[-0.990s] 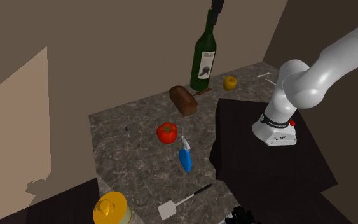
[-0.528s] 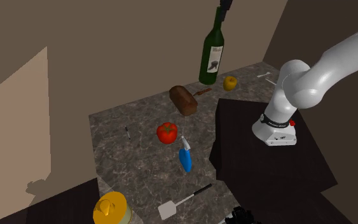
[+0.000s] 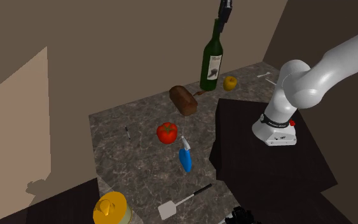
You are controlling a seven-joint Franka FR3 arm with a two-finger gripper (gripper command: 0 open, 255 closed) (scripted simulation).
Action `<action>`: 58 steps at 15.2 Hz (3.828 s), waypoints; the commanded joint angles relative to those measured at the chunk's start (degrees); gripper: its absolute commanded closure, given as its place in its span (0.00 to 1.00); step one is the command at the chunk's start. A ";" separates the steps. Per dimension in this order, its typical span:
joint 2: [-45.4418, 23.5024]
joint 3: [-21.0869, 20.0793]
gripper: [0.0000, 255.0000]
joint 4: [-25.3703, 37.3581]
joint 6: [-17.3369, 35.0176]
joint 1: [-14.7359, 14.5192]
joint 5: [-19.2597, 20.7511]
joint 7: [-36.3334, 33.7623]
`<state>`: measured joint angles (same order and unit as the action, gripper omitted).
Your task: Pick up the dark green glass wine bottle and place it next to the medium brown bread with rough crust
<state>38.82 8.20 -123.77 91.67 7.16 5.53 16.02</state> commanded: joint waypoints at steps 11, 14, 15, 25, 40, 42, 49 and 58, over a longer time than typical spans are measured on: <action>2.63 0.52 1.00 -11.13 8.56 0.39 0.66 -0.33; 2.99 0.69 1.00 -13.67 10.74 0.49 0.84 -0.39; 3.09 0.75 1.00 -14.50 11.48 0.52 0.91 -0.41; 3.34 1.43 1.00 -22.34 19.06 0.86 1.59 -0.61; 0.73 2.73 1.00 -32.37 31.69 1.34 2.79 -0.84; 0.05 2.92 1.00 -33.54 33.52 1.40 2.95 -0.86; -3.05 3.64 1.00 -37.23 40.31 1.57 3.55 -0.94; -8.90 4.64 1.00 -41.00 49.91 1.63 4.21 -0.99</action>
<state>30.82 12.77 -164.49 140.33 8.86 9.72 15.09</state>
